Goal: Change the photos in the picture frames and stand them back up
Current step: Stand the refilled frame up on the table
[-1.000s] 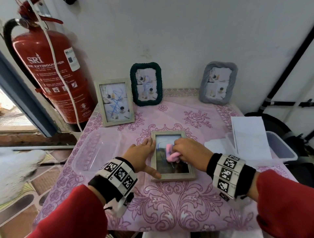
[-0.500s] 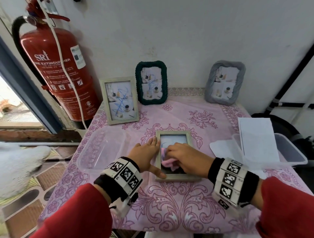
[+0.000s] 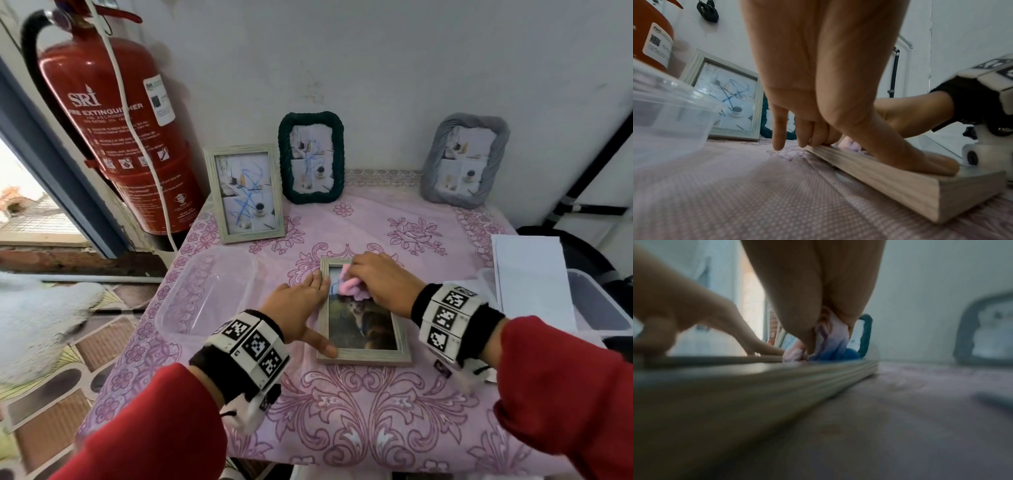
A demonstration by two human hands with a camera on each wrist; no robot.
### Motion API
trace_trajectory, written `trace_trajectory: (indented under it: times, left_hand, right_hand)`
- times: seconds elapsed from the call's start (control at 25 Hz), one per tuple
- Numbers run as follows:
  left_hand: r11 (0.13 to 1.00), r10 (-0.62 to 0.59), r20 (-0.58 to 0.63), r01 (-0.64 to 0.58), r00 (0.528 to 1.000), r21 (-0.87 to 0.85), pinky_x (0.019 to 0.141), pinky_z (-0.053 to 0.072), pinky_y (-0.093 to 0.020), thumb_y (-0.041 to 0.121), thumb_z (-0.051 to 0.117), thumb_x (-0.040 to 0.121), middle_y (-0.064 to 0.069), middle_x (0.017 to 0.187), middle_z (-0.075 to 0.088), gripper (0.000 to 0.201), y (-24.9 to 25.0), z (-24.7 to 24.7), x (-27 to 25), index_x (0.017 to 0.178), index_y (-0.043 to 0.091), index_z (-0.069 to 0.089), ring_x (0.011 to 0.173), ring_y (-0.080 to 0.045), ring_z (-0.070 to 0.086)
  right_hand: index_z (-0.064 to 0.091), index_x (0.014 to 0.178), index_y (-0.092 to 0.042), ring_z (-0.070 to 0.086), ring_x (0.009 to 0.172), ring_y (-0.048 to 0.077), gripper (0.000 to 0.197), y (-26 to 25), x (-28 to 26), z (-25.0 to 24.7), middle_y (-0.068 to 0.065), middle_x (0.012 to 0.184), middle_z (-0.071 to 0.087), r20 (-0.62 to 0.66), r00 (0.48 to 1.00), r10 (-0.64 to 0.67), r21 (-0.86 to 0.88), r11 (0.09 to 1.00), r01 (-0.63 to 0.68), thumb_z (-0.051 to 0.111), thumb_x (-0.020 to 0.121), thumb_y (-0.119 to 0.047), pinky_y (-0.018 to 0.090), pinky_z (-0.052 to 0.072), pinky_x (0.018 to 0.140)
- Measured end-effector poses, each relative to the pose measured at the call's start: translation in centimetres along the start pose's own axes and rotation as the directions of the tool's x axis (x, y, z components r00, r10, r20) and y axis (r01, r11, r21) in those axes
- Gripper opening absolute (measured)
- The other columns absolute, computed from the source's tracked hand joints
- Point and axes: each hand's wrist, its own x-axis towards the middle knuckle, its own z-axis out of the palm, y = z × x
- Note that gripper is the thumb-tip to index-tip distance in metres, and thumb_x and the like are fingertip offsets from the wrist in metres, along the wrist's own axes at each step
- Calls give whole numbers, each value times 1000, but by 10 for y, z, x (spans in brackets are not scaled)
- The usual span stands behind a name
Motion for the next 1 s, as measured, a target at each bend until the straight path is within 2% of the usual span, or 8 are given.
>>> trace_trajectory:
  times: [0.12,0.32,0.4,0.48,0.52,0.76,0.88,1.0]
  left_hand:
    - [1000,-10,-15,10,1000,-7,112,27,-44,60,71,64,-11,158,5,120,1,0,0,149,10,2,145,-21,14]
    - [999,-24,-18,25,1000,40,109,31,-43,62,71,63,-7,157,10,118,3,0,1,149,9,8,140,-19,24]
    - [999,-22,-19,23,1000,32,110,29,-44,61,71,64,-6,158,6,118,1,0,0,149,10,7,142,-18,21]
    - [1000,-18,-1,18,1000,18,113,26,-45,61,70,65,-6,159,-1,118,0,1,0,149,12,4,145,-17,11]
    - [1000,-18,4,18,1000,11,113,25,-46,61,70,65,-6,159,-3,118,0,1,0,149,12,3,146,-16,8]
    - [1000,-22,1,22,1000,-4,114,23,-45,61,70,66,-8,159,-6,120,-1,3,1,150,11,1,146,-19,11]
    - [1000,-22,0,22,1000,-19,114,23,-44,59,71,66,-10,158,-4,118,0,3,2,149,11,3,146,-20,11]
    - [999,-27,3,27,1000,-27,115,21,-45,57,71,67,-11,158,-4,118,1,2,0,149,10,2,146,-19,7]
  right_hand:
    - [65,91,-10,51,100,20,16,-7,8,11,3,104,59,-30,1000,4,128,992,0,58,78,-2,37,38,88]
    - [67,94,-8,55,99,19,18,-14,-22,17,2,105,64,0,986,-168,168,972,165,59,77,-5,39,42,87]
    - [66,95,-14,54,99,15,16,-18,-44,21,-3,104,64,-3,973,-231,110,967,230,55,83,-13,32,40,88]
    - [63,96,-19,51,97,12,15,-15,-60,19,-7,101,63,-7,968,-252,19,968,252,51,87,-17,21,28,86]
    - [62,95,-20,50,97,12,16,-13,-63,15,-8,101,62,4,966,-257,-38,966,257,49,87,-16,20,24,83]
    - [64,90,-18,53,94,15,19,6,-32,-14,-4,97,65,92,987,-132,-149,978,144,48,83,-11,27,32,84]
    - [59,73,-10,57,80,20,17,0,-13,-15,5,85,63,94,993,-72,8,997,71,49,70,3,32,41,75]
    - [64,83,-8,54,92,20,19,-18,-13,-3,4,95,62,81,992,-101,16,995,100,53,71,2,37,39,84]
